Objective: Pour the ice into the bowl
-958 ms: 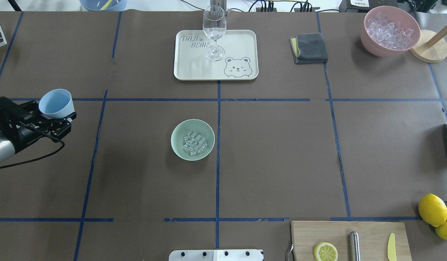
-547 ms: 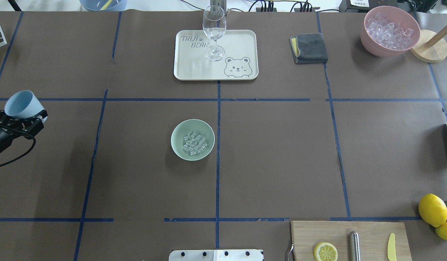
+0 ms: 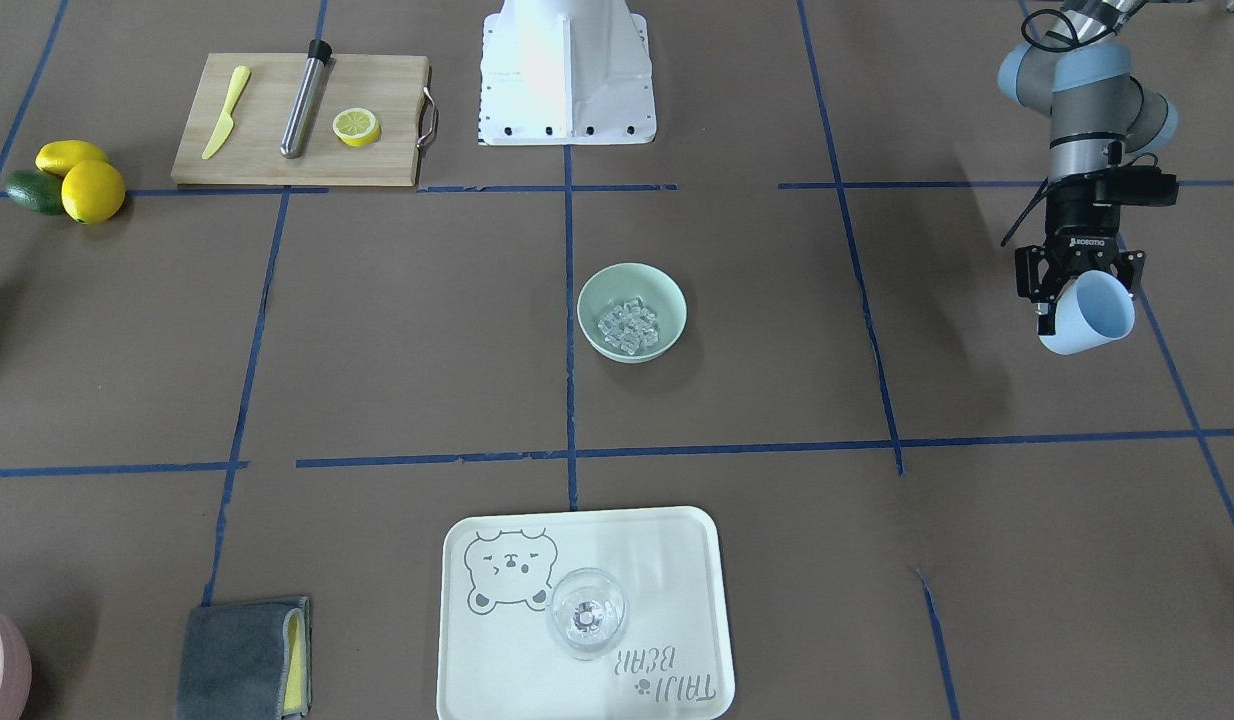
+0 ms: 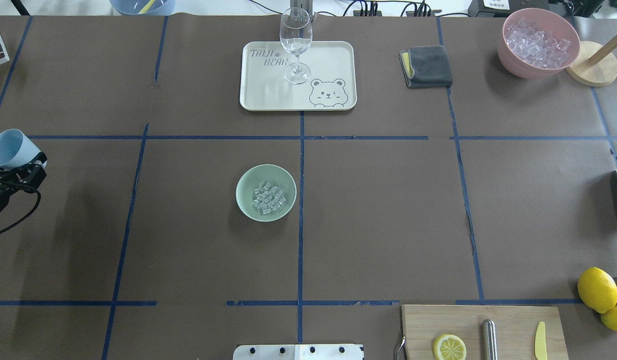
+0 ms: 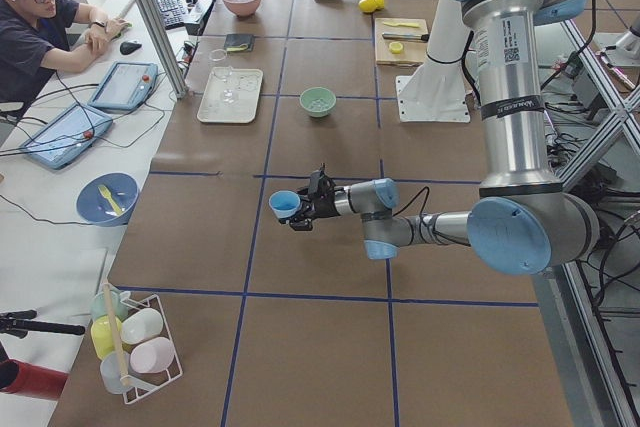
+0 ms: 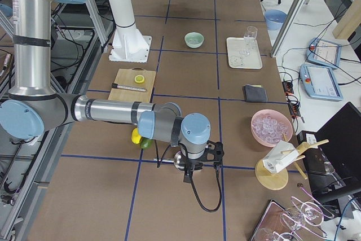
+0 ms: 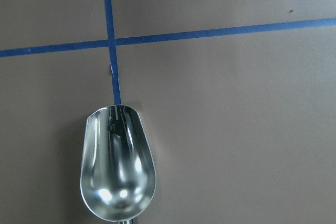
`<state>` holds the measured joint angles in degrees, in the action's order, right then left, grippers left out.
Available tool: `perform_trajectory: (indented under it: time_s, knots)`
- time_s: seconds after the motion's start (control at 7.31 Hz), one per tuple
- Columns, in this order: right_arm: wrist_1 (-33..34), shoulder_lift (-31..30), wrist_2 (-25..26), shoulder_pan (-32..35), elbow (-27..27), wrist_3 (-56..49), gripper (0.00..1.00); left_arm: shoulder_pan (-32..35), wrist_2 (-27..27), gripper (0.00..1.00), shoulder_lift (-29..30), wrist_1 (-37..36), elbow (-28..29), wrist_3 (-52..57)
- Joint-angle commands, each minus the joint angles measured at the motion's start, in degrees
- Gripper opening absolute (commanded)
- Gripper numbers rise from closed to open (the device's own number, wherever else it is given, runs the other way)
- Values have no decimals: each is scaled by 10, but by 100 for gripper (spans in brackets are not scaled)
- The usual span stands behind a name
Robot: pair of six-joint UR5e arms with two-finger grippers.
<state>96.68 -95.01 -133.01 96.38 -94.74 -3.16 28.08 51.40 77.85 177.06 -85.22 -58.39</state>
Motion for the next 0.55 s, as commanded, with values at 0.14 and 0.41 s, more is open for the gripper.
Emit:
perform_trajectory:
  time_s: [0.14, 0.41]
  knots:
    - [0, 0, 0, 0, 0, 0, 100, -71, -60, 0, 19, -2, 37, -45]
    - [0, 1, 0, 0, 0, 0, 100, -86, -68, 0, 20, -2, 45, -56]
